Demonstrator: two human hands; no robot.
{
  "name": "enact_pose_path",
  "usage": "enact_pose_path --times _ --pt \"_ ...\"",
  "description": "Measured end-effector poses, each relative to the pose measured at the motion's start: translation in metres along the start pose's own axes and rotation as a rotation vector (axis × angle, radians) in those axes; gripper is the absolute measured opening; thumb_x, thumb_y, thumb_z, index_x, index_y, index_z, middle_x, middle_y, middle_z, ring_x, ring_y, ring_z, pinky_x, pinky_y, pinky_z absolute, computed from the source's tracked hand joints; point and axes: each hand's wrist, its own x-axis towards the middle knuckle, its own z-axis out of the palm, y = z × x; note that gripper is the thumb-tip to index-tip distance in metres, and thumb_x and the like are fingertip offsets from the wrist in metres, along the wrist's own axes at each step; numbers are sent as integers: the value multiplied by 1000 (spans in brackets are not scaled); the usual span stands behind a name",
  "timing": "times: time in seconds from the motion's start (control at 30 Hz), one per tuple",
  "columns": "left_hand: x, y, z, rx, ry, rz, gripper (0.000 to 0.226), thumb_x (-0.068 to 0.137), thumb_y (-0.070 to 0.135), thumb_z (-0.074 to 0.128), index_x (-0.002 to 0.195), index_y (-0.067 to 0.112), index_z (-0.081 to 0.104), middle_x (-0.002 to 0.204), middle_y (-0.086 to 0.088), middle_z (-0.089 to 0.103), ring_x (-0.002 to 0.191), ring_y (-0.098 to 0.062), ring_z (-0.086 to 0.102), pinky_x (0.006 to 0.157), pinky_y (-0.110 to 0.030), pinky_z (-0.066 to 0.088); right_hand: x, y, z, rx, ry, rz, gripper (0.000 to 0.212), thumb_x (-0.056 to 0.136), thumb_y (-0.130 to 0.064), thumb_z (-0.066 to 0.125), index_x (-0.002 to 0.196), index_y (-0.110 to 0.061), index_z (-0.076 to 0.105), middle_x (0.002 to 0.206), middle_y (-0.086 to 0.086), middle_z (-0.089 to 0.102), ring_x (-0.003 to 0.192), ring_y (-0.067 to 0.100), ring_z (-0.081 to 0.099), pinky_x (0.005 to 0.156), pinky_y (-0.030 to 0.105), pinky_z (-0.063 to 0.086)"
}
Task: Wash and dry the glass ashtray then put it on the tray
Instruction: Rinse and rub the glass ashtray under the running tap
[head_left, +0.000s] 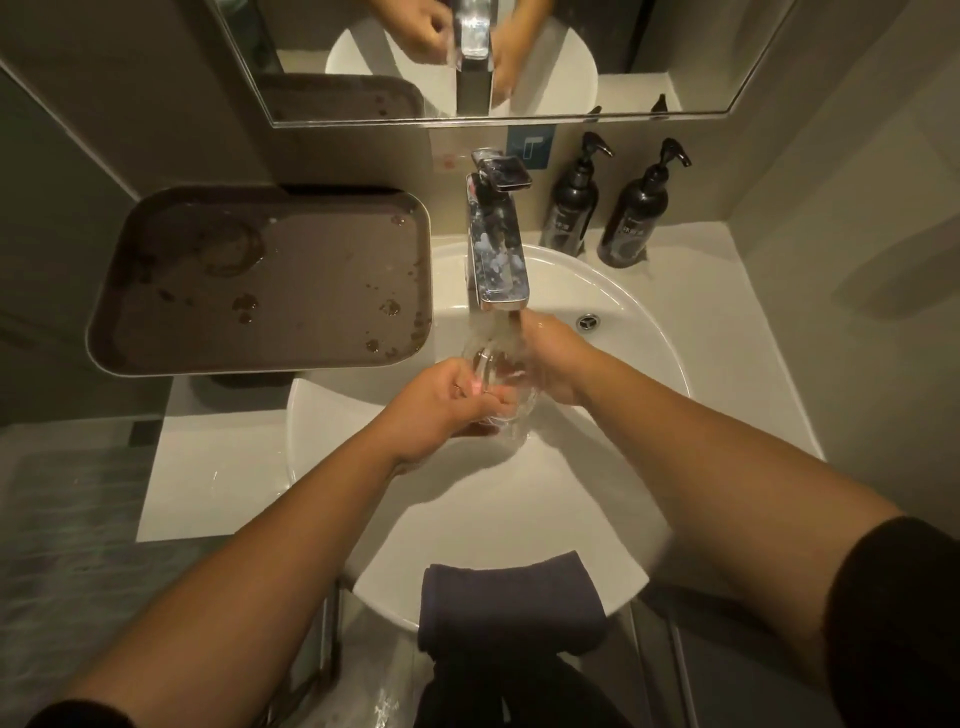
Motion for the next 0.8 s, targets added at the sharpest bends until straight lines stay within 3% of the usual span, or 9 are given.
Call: enact_pose_path --times 0.1,0.27,0.33,0.43,0.57,0.63,0.7,0.73,0.8 --pt "3 -4 -10 -135 -27 -60 33 79 16 73 96 9 46 100 -9 73 95 -21 69 64 -29 57 -1 13 -9 346 -98 89 47 98 -45 45 127 -11 61 125 17 64 114 37 62 100 52 47" --pt "13 -20 2 -4 246 -101 30 94 47 50 91 23 67 73 2 65 69 -16 59 52 -26 50 -4 31 10 407 -9 119 43 97 -29 57 122 5 60 117 26 66 98 38 67 90 53 53" --pt "22 -22 9 157 438 -127 53 89 64 36 85 23 69 76 1 70 69 -19 62 60 -31 52 -4 37 15 383 73 115 34 94 -20 59 118 4 63 114 27 67 98 39 68 91 54 53" --pt "33 -16 19 82 612 -257 74 86 71 21 110 18 68 106 -9 71 98 -27 66 90 -43 51 -5 42 15 411 132 70 33 94 -26 61 111 2 66 106 25 70 84 35 70 74 49 59" --pt "39 -11 31 -504 387 -290 47 97 47 33 92 16 67 102 -16 68 75 -31 67 74 -40 53 -6 44 0 487 126 25 39 95 -37 59 114 -3 65 92 18 73 72 27 70 63 36 57" --pt "38 -6 29 -488 264 -282 44 98 42 36 92 12 68 89 -17 70 69 -27 66 69 -37 54 -7 43 -9 499 90 30 33 96 -36 58 107 -5 65 74 10 70 60 21 65 56 31 53" --pt "42 4 22 -262 234 -292 36 98 35 43 74 13 60 58 -8 60 46 -17 54 49 -23 46 -9 42 -16 382 31 42 29 95 -34 59 93 -7 66 62 7 64 49 16 58 44 24 45" --pt "45 10 19 -153 232 -288 31 97 29 47 71 14 55 53 -6 52 40 -14 47 44 -20 40 -11 42 -15 323 1 35 28 95 -33 60 91 -6 66 62 8 63 47 16 56 42 22 43" --pt "49 16 19 -178 248 -247 22 95 25 50 84 8 61 67 -13 60 51 -22 58 55 -29 52 -10 42 -11 392 33 13 27 95 -31 60 91 -4 65 64 10 63 48 15 58 41 22 43"
